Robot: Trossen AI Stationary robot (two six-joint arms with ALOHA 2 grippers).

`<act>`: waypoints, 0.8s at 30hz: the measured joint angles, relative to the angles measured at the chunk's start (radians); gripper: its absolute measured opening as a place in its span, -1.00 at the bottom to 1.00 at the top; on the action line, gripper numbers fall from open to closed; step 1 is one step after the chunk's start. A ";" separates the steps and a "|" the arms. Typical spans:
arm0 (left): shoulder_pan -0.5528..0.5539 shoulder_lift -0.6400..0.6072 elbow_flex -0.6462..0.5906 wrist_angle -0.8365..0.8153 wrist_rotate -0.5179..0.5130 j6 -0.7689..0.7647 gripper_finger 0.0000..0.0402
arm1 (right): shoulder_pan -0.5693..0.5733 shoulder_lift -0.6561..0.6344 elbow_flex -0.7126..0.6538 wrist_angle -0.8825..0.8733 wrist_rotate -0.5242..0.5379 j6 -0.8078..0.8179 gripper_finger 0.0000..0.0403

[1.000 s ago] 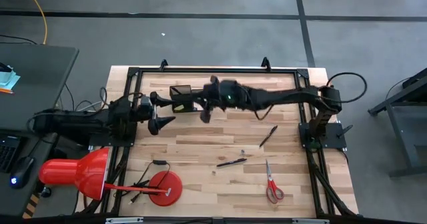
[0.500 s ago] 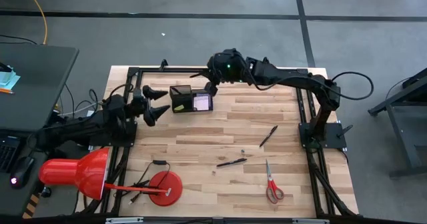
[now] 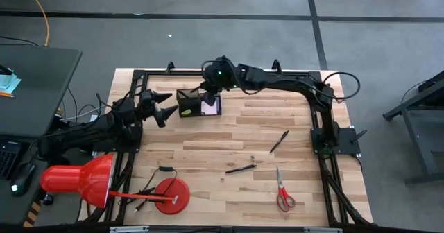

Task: Pick and place office supplies into organizer
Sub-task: Put the black pen into the desk organizer

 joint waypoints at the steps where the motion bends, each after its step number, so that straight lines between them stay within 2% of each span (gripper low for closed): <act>1: -0.001 0.000 0.000 0.000 0.002 -0.001 0.90 | -0.002 0.014 0.008 -0.002 -0.011 0.001 -0.81; 7: 0.000 0.000 0.000 -0.010 0.015 -0.001 0.90 | -0.014 0.089 0.076 0.000 -0.023 -0.001 -0.82; 14: 0.000 0.000 0.000 -0.022 0.017 -0.001 0.90 | -0.032 0.208 0.232 -0.064 -0.057 -0.002 -0.79; 24: 0.000 0.000 0.000 -0.034 0.040 -0.001 0.90 | -0.060 0.405 0.538 -0.305 -0.049 -0.002 -0.75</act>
